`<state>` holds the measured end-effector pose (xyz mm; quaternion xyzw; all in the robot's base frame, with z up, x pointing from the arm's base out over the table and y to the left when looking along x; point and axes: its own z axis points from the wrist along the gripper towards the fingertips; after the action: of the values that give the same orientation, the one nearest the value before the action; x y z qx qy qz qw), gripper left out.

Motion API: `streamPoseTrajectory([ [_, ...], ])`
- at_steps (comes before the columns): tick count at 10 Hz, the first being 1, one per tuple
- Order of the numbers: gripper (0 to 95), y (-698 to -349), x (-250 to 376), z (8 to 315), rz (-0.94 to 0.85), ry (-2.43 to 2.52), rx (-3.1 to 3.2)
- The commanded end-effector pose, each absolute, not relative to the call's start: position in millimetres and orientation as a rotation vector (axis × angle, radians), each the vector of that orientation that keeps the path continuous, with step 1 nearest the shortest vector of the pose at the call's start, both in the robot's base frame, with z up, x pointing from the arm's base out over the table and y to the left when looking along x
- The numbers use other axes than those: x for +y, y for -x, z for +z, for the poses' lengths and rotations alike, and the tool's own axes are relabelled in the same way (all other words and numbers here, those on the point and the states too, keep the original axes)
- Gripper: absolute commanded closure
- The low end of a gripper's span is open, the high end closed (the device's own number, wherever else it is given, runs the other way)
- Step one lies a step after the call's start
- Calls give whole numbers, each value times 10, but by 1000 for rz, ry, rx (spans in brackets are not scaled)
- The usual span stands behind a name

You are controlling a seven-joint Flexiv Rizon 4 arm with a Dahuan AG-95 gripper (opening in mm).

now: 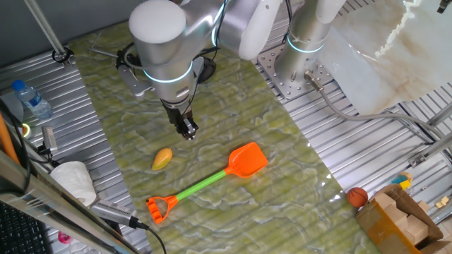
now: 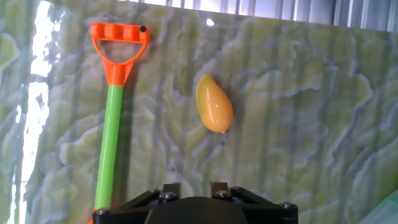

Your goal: Use a shovel to scoop up an object

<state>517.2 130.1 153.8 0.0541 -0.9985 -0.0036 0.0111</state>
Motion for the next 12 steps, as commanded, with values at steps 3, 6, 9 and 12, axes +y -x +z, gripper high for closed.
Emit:
streamPoseTrajectory([
  [3,190,-5179,1297,1537,-11,-335,-3083],
  [6,190,-5112,1304,1513,-30,-327,-3026],
  [9,190,-5090,1533,1480,-35,-258,-3042],
  [12,190,-5083,1976,1466,-38,-197,-3057],
])
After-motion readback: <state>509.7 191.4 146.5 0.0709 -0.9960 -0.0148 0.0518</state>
